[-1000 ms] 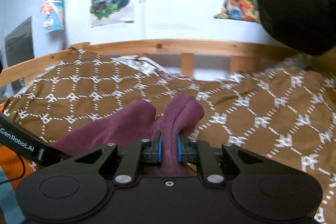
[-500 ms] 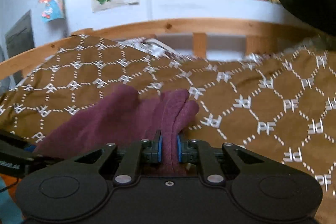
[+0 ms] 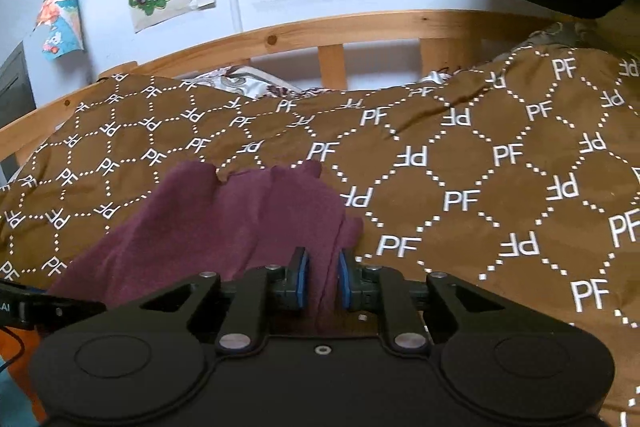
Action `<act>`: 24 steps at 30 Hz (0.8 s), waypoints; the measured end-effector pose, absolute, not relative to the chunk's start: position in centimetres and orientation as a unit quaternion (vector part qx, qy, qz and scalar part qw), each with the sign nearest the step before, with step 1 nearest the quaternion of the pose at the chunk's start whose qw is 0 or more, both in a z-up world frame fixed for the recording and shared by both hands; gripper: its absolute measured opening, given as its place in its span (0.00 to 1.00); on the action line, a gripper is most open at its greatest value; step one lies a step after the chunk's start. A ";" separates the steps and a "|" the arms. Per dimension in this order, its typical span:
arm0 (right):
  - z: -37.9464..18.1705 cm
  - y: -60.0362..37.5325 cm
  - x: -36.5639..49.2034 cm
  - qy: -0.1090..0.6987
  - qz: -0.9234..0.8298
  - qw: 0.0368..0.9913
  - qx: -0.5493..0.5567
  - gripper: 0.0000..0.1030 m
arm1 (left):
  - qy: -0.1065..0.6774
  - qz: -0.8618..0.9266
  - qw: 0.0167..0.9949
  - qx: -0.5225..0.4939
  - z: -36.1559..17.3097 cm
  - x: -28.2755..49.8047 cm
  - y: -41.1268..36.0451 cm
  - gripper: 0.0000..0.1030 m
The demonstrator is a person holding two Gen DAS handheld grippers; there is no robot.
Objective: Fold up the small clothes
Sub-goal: 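Open both grippers and withdraw them up from the folded shirt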
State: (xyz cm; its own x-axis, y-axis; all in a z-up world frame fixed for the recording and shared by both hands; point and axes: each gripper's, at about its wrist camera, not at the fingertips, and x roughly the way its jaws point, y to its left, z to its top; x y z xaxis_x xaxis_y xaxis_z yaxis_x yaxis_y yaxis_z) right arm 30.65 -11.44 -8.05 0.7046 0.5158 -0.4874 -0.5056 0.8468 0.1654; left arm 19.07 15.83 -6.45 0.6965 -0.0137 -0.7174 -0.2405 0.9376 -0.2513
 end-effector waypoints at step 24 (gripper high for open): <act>-2.3 -15.2 26.9 0.193 0.301 0.932 0.051 0.89 | 0.272 0.214 0.927 -0.145 -0.7 15.4 14.4 1.00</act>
State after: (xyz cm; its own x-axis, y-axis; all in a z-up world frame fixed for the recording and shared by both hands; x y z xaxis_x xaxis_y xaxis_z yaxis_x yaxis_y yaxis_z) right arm 26.87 -15.21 -2.34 0.7438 0.5816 -0.3294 -0.5422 0.8132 0.2116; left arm 15.45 14.42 -0.70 0.7608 0.3168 -0.5664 -0.4750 0.8665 -0.1533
